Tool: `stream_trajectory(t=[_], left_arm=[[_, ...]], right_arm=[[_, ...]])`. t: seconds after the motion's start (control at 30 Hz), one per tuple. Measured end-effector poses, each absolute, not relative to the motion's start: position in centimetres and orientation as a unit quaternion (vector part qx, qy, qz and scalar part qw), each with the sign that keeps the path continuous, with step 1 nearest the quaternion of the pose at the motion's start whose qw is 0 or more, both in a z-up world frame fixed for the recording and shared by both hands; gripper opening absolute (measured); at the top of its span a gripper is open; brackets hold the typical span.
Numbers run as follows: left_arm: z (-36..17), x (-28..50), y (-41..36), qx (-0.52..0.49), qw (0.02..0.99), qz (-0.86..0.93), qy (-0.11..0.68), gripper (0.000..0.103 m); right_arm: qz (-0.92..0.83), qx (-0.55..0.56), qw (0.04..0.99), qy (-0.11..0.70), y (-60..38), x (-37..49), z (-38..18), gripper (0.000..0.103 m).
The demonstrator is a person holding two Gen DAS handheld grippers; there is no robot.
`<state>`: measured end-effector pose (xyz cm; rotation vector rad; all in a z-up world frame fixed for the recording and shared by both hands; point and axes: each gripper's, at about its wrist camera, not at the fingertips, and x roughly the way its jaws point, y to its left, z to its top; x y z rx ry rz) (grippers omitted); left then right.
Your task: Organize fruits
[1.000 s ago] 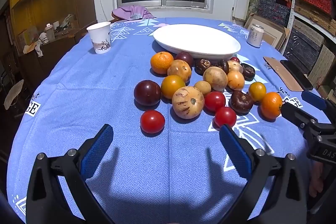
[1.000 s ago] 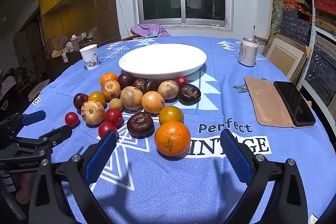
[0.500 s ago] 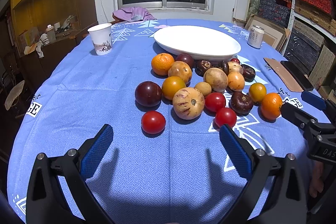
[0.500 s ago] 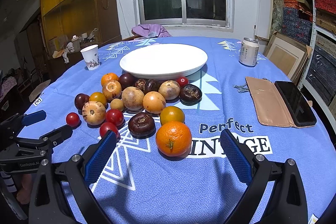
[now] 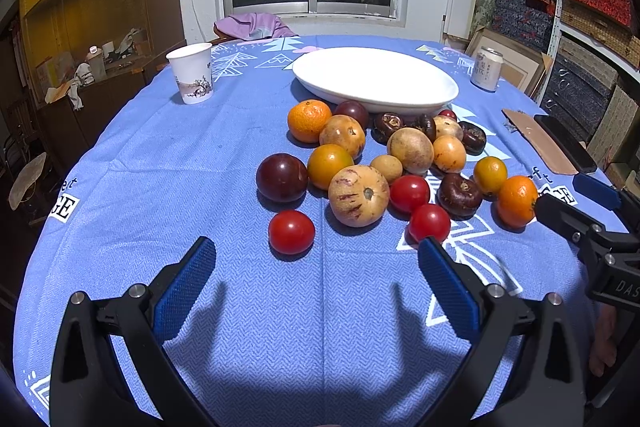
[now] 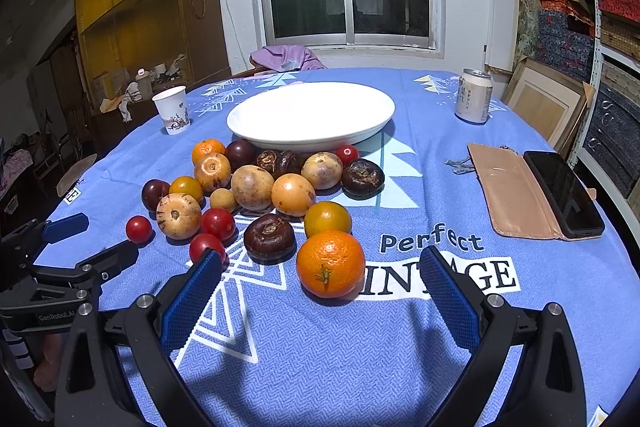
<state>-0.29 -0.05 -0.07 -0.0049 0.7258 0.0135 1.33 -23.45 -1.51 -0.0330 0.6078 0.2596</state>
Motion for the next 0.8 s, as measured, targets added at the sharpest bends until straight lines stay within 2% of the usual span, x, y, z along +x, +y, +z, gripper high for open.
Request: stream_trajectory(t=[0.8], left_arm=[[-0.06, -0.28, -0.06, -0.002, 0.935, 0.007, 0.355, 0.099]], right_arm=[[0.128, -0.013, 0.945, 0.3, -23.51, 1.35, -1.55, 0.1]])
